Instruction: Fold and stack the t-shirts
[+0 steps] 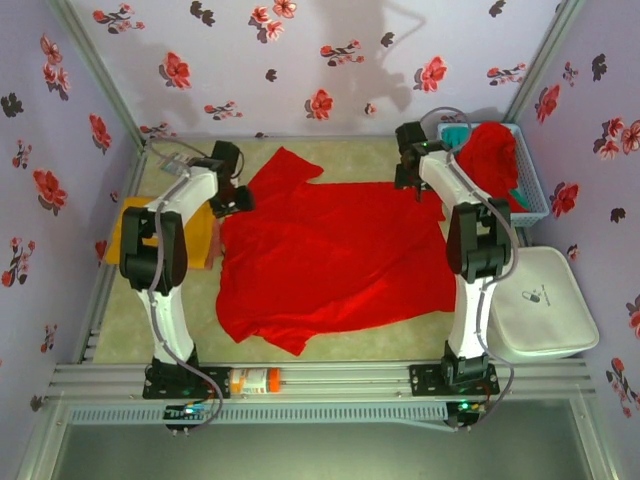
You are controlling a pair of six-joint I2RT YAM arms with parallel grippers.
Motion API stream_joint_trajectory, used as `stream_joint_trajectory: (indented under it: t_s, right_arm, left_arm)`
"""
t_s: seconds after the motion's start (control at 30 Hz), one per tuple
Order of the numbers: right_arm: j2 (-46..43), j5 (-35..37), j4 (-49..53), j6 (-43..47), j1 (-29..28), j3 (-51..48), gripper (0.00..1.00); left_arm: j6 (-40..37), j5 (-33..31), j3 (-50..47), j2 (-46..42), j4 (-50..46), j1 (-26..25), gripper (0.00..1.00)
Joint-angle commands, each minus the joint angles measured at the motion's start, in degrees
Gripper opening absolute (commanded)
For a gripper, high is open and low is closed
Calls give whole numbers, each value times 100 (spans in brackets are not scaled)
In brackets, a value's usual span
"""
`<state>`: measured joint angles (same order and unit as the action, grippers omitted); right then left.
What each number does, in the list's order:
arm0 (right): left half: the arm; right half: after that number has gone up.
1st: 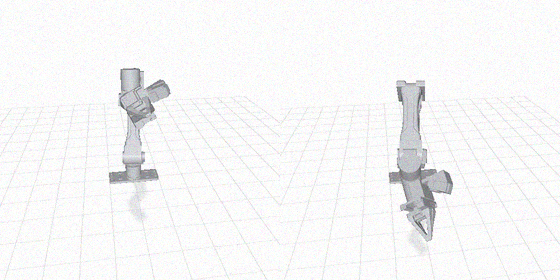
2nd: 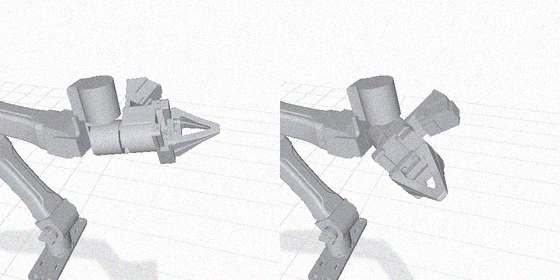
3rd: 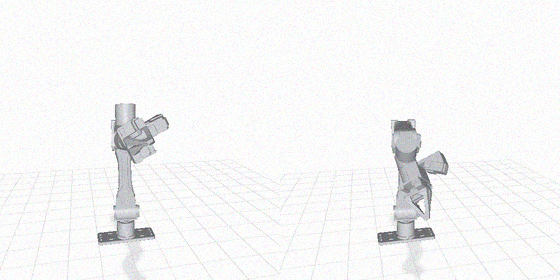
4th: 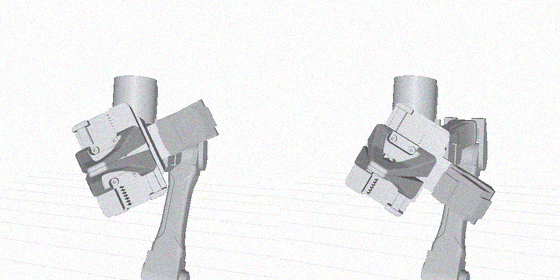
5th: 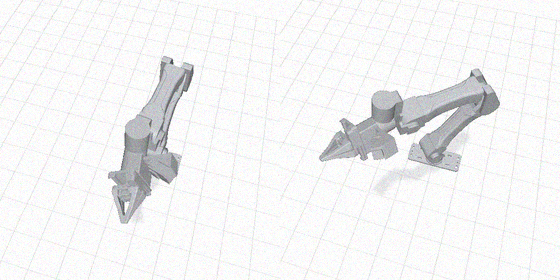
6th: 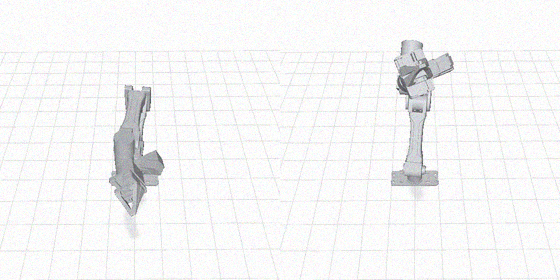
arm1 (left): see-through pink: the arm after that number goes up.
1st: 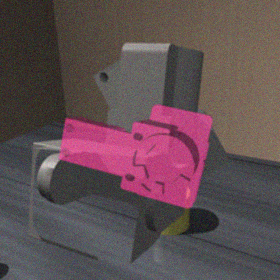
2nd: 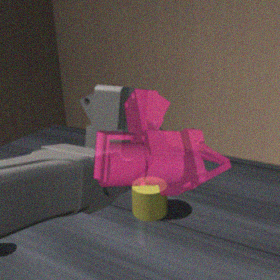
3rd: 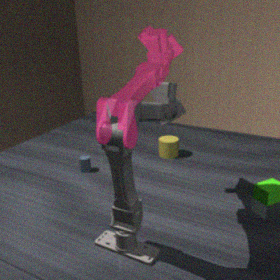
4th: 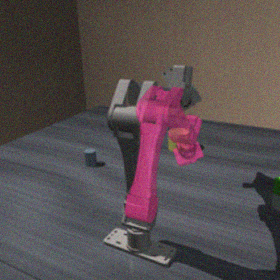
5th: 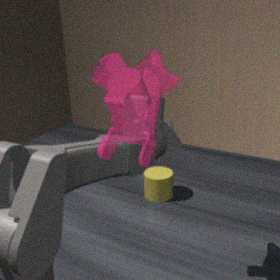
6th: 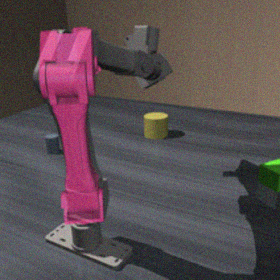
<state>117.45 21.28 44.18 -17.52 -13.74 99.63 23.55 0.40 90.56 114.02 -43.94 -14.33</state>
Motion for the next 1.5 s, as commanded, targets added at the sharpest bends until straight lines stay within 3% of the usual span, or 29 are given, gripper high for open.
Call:
stream_joint_trajectory:
  t_s: [0.0, 0.17, 0.33, 0.67, 1.03, 1.2, 1.37, 1.47]
  right_arm:
    - [-655, -539, -393, -319, -323, -847, 87]
    - [-1348, -1239, -849, -869, -558, -2429, 87]
    - [-1386, -1583, -1375, -1100, -595, -3194, 87]
    - [-310, -1770, -1447, -1043, -381, -2279, 85]
    - [253, -1802, -1199, -1261, -245, -1410, 85]
    - [-125, -1895, -1535, -1200, -269, -1674, 87]
    - [-604, -1879, -1454, -687, -316, -1603, 91]
    - [-1136, -1835, -1495, -639, -415, -1907, 99]
  left_arm:
    - [-44, 14, 318, 336, -233, -281, 54]
    - [-35, 5, 627, 816, -404, -632, 54]
    - [-74, -40, 1155, 1479, -712, -618, 53]
    - [-319, -28, 3090, 2713, -1613, -279, 53]
    - [-565, 99, 5628, 3924, -2420, -6, 54]
    - [-663, 114, 5343, 3438, -2385, -34, 56]
    - [-771, 61, 3907, 1831, -1937, -234, 57]
    - [-651, -40, 2664, 696, -1539, -301, 59]
